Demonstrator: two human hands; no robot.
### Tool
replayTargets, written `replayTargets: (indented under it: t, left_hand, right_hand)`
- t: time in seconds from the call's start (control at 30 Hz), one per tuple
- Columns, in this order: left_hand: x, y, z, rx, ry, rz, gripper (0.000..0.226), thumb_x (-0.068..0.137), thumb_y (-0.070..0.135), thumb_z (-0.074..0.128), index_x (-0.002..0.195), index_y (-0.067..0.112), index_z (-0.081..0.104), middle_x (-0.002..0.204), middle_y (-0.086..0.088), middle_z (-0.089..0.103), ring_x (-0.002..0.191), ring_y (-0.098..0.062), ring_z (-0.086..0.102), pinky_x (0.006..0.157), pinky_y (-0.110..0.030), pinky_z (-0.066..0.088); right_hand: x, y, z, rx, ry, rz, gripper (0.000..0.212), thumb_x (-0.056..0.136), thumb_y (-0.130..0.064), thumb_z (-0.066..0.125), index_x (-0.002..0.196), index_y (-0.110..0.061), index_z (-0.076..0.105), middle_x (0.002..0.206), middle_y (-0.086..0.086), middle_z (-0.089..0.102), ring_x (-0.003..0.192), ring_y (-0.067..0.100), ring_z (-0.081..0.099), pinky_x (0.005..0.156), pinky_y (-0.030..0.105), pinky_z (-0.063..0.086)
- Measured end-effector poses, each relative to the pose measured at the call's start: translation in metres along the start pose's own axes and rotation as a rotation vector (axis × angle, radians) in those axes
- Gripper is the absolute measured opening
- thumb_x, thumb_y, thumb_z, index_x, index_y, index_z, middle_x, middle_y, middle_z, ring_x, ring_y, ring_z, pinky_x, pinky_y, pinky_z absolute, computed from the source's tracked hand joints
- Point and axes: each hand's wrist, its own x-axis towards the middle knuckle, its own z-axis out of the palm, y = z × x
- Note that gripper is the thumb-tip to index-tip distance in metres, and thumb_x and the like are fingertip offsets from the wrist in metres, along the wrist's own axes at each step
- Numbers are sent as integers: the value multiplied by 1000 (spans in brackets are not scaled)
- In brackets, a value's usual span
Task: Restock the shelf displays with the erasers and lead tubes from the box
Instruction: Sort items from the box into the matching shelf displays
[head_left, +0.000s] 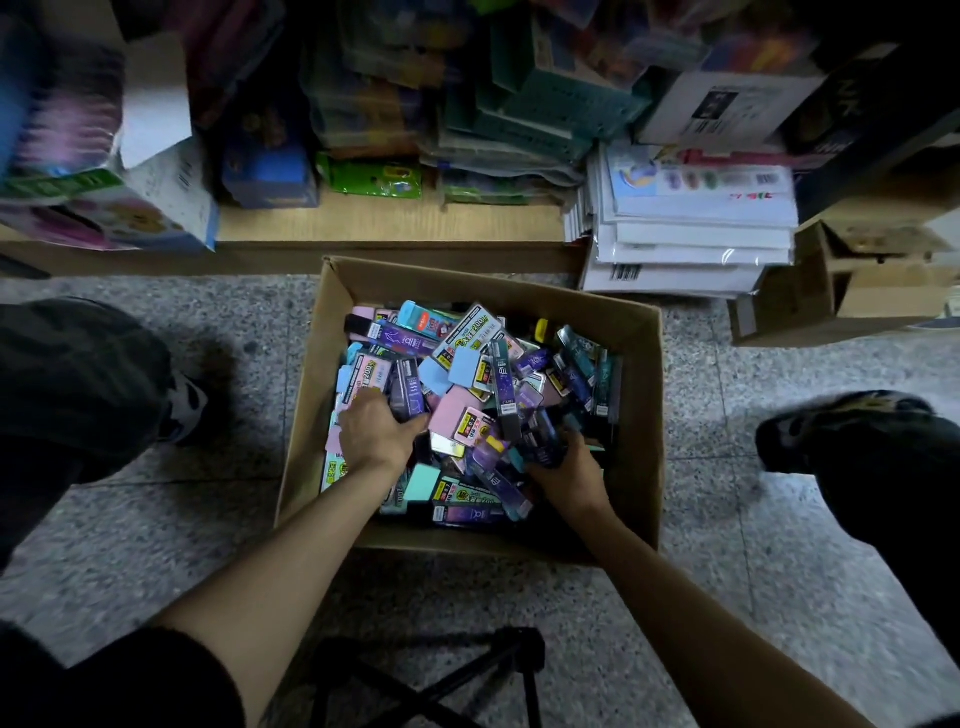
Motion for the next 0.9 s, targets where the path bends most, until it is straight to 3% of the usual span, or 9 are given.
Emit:
replayTargets:
  t: [0.13, 0.27, 0.4, 0.47, 0.57, 0.63, 0.73, 0.8, 0.9]
  left_hand:
    - [0, 2, 1, 94, -27, 2, 46, 78, 41, 70, 100, 1, 64, 106, -21, 61, 104, -38, 53, 80, -43, 49]
    - [-8, -1, 5, 249, -35, 56, 43, 92, 41, 52, 112, 3, 52, 119, -18, 49, 114, -35, 44, 88, -43, 41]
    - [-24, -1, -3, -83, 53, 235, 24, 94, 29, 52, 95, 6, 44, 89, -12, 58, 82, -30, 57, 62, -31, 42]
    - [-32, 7, -11, -251, -68, 323, 22, 92, 28, 56, 95, 11, 41, 76, 1, 57, 68, -19, 55, 51, -16, 35]
    - [-46, 37, -22, -506, -290, 342, 17, 92, 25, 58, 99, 16, 45, 83, 6, 55, 80, -12, 55, 57, -4, 37]
    - [-58, 60, -27, -673, -366, 324, 20, 95, 25, 53, 114, 24, 48, 108, 16, 56, 101, -4, 55, 71, 1, 37]
    - [-75, 86, -44, -860, -348, 338, 10, 96, 30, 49, 93, 39, 51, 90, 33, 53, 74, 26, 53, 63, 2, 40]
    - [-85, 100, -60, -859, -351, 437, 6, 95, 34, 48, 95, 32, 53, 85, 26, 56, 75, 20, 55, 68, -4, 42]
    - [-100, 115, -83, -817, -382, 618, 30, 82, 38, 59, 106, 22, 51, 95, 8, 59, 85, 3, 57, 79, -15, 45]
  right_hand:
    - [-1, 1, -2, 158, -34, 17, 26, 81, -1, 68, 105, -6, 61, 90, 8, 69, 66, 10, 62, 50, 18, 51]
    - [-7, 0, -2, 333, 7, 42, 18, 83, 3, 64, 99, -5, 61, 89, 11, 68, 81, 27, 65, 69, 40, 56]
    - [-16, -18, -10, 550, 10, 15, 20, 85, 0, 64, 104, -2, 62, 86, 9, 68, 79, 24, 66, 73, 42, 57]
    - [-20, -37, -19, 617, -41, -42, 16, 84, -1, 65, 98, -7, 65, 81, 4, 70, 71, 17, 68, 66, 34, 57]
    - [-29, -71, -30, 696, -122, -131, 13, 82, -2, 66, 93, -9, 66, 82, 7, 71, 71, 20, 67, 74, 39, 56]
    - [-39, -92, -39, 770, -176, -188, 12, 83, -3, 65, 94, -7, 66, 79, 9, 71, 67, 21, 67, 72, 40, 56]
    - [-55, -118, -54, 864, -234, -261, 13, 84, -6, 64, 97, -5, 67, 80, 14, 71, 66, 25, 67, 70, 43, 57]
    - [-66, -133, -63, 928, -235, -290, 18, 84, -4, 63, 102, -3, 66, 88, 16, 70, 73, 26, 67, 77, 44, 55]
    - [-84, -155, -74, 986, -236, -346, 23, 87, -3, 59, 109, 3, 62, 93, 16, 69, 79, 25, 66, 78, 37, 56]
